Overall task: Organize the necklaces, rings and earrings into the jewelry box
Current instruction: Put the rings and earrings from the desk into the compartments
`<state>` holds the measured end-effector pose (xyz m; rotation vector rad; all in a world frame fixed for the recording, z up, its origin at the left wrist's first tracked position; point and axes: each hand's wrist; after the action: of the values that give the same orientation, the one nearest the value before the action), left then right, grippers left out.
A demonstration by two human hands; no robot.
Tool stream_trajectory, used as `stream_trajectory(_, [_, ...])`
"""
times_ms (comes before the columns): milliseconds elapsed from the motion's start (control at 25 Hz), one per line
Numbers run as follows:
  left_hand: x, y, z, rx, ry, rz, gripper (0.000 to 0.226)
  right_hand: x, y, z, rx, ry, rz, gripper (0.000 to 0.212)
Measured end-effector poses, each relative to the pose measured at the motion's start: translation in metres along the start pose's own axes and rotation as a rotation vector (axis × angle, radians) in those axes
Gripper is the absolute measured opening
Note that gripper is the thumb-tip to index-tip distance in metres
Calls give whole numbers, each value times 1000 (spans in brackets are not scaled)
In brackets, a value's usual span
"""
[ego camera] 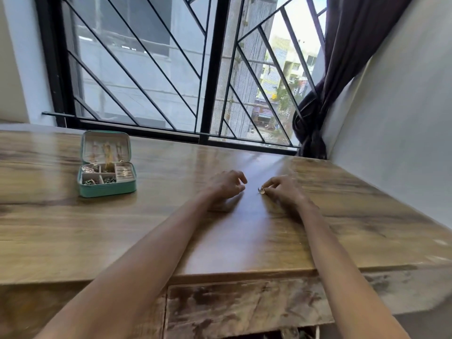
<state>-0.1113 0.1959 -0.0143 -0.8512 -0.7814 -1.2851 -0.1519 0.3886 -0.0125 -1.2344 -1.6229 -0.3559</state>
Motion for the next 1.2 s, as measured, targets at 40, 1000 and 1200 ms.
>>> stream_trajectory(40, [-1,-1,-1,-5,0,-1,29,-1,0,-1,13,21,7,8])
stream_trajectory(1000, [-16,-3,-11,-99,480,-52,26,-13,10,-27,320,-310,159,27])
stream_trajectory(1200, [-17,0,-8,-97,550,18,23,-25,6,-36,411,-210,345,23])
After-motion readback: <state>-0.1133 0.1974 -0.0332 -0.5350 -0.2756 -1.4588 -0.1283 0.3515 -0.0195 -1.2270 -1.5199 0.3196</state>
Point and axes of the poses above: each hand's wrist, its own y-axis away from the middle knuckle, its own x-axis out of the back of the hand, z = x × y, and after that the axes turned 14 degrees about x, right-handed
